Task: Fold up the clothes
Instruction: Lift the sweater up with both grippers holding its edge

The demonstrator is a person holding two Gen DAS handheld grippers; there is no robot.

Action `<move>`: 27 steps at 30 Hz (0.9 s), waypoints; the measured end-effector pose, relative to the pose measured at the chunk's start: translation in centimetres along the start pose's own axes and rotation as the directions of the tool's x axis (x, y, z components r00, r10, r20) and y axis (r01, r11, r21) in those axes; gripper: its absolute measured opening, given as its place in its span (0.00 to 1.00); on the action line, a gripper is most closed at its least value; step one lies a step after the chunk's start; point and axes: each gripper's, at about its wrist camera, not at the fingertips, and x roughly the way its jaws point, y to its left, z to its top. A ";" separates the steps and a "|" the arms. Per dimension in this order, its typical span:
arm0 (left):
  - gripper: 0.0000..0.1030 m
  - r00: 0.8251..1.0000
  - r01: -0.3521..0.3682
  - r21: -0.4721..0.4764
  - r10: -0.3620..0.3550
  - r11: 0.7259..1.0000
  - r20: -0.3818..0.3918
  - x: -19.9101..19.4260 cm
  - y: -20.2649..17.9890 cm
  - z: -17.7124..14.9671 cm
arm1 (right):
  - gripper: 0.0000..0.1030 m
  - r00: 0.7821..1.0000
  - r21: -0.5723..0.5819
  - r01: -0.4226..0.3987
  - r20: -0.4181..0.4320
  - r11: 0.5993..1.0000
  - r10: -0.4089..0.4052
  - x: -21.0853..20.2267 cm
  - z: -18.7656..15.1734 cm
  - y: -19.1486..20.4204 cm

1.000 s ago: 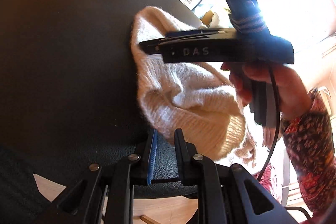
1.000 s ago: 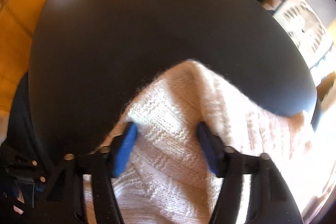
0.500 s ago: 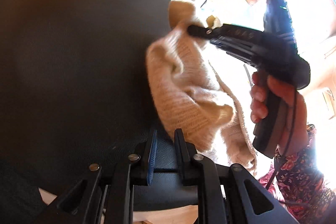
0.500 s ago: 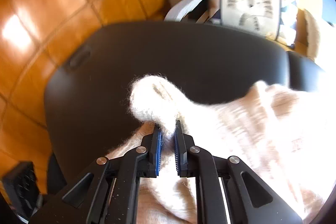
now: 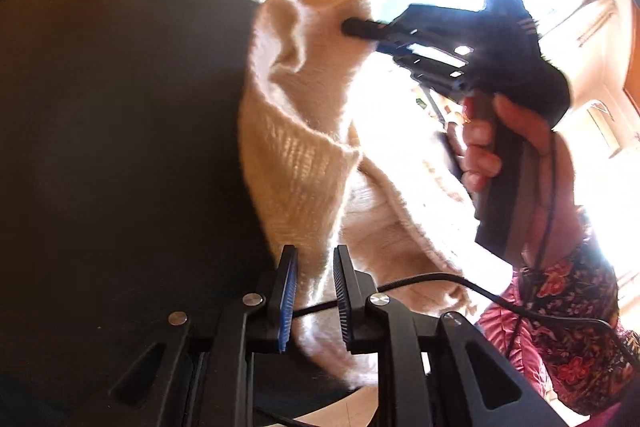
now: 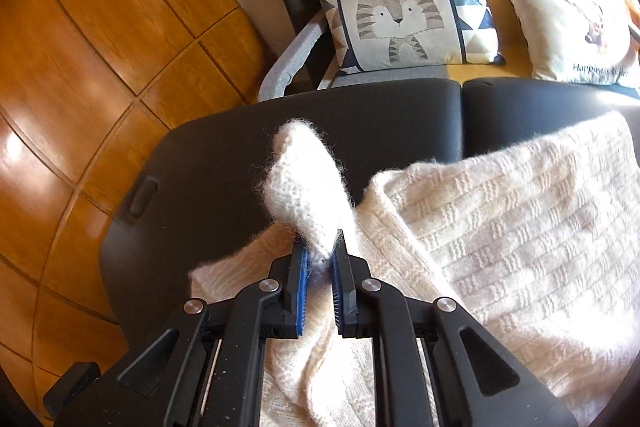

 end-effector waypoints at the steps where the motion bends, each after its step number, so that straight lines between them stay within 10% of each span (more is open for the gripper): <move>1: 0.20 1.000 -0.012 0.007 0.012 1.000 0.013 -0.1 -0.1 0.0 | 0.10 1.000 0.004 -0.002 0.003 1.000 0.002 0.2 0.1 -0.2; 15: 0.22 0.986 -0.165 -0.023 0.164 0.986 -0.033 3.1 0.2 0.5 | 0.10 0.998 0.032 -0.041 0.046 0.999 0.040 0.0 -2.4 0.2; 18: 0.06 0.978 -0.207 0.004 0.207 0.978 -0.037 3.4 0.1 0.4 | 0.10 0.997 0.053 -0.048 0.059 0.997 0.045 -0.3 -2.8 0.0; 27: 0.05 0.966 -0.221 -0.016 0.222 0.975 0.134 -1.5 -0.1 1.4 | 0.10 0.984 0.049 -0.078 0.162 0.996 0.069 -3.5 -3.3 0.7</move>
